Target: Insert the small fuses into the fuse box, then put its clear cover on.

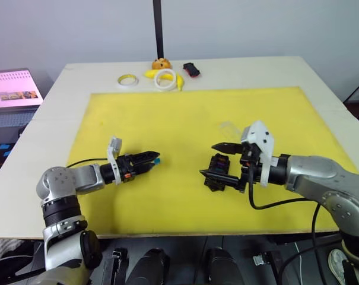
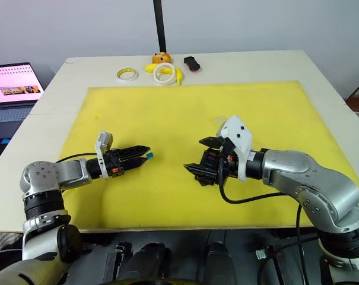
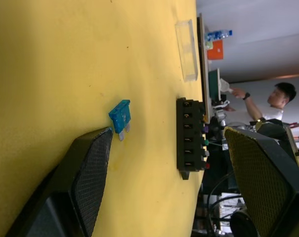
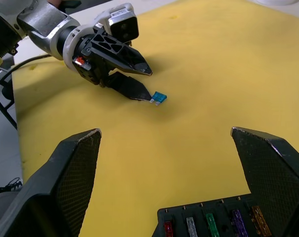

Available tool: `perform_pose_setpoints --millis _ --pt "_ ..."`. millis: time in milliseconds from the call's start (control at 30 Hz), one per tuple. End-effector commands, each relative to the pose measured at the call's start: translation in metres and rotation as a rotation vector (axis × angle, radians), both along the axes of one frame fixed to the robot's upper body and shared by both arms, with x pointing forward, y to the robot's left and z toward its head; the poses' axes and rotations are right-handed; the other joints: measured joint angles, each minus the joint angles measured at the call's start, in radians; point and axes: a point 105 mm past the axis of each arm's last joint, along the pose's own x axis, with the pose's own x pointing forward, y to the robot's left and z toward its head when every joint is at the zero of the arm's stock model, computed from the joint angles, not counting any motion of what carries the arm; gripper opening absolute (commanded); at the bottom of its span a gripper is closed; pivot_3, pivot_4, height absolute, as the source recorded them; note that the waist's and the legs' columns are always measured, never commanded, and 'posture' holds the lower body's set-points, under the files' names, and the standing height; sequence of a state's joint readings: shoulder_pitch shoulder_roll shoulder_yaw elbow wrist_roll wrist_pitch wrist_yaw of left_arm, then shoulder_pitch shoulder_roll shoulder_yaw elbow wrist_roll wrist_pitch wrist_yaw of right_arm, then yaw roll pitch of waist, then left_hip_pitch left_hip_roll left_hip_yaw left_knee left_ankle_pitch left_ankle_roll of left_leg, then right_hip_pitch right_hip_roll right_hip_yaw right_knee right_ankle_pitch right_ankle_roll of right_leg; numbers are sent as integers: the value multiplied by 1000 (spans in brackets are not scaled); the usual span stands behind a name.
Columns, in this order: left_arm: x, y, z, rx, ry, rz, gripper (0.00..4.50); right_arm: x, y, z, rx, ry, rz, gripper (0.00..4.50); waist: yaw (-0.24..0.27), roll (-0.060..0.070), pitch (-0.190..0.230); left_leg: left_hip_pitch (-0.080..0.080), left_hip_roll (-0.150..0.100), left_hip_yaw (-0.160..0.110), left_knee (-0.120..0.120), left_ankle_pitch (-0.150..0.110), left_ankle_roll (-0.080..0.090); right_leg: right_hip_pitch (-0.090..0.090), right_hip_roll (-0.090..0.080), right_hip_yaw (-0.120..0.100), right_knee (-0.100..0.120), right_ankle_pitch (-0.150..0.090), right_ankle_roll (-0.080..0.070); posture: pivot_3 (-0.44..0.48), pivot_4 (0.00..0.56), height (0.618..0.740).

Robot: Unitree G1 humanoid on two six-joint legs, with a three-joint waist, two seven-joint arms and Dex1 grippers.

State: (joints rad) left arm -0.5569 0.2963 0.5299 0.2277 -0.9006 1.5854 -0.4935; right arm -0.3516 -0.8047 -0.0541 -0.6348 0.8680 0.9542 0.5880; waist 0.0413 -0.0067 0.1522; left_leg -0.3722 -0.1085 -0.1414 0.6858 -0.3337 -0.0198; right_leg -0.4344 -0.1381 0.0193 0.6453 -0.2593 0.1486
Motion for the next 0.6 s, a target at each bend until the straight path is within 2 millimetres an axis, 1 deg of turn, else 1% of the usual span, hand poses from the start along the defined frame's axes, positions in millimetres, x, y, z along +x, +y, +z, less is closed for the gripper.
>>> perform_pose_setpoints --millis 33,233,333,433,600 --pt "0 -4 -20 55 64 5 3789 -5 2 8 -3 -48 17 4500 0 0 0 0 0 0 0 0 0 0 0 0 0 0 0 0 150 740" --pt "2 -12 -30 39 77 3 3789 -6 0 5 -21 -51 13 4500 3 1 -1 4 0 -1 0 0 0 4 0 0 -1 0 0 0 150 740" --pt "3 -15 -31 27 74 2 3789 -6 0 5 -35 -55 14 4500 7 1 -1 5 0 -1 0 0 0 7 0 -1 -3 0 0 0 150 740" --pt "3 -17 -30 21 69 -4 2999 -6 -1 5 -38 -55 16 4500 7 1 -1 6 0 -1 0 0 0 8 0 -1 -3 0 0 0 150 740" --pt "5 -18 -31 16 73 -7 2999 -7 -2 3 -50 -52 16 4500 8 1 -1 6 0 -1 0 0 0 8 0 -1 -3 0 0 0 150 740"
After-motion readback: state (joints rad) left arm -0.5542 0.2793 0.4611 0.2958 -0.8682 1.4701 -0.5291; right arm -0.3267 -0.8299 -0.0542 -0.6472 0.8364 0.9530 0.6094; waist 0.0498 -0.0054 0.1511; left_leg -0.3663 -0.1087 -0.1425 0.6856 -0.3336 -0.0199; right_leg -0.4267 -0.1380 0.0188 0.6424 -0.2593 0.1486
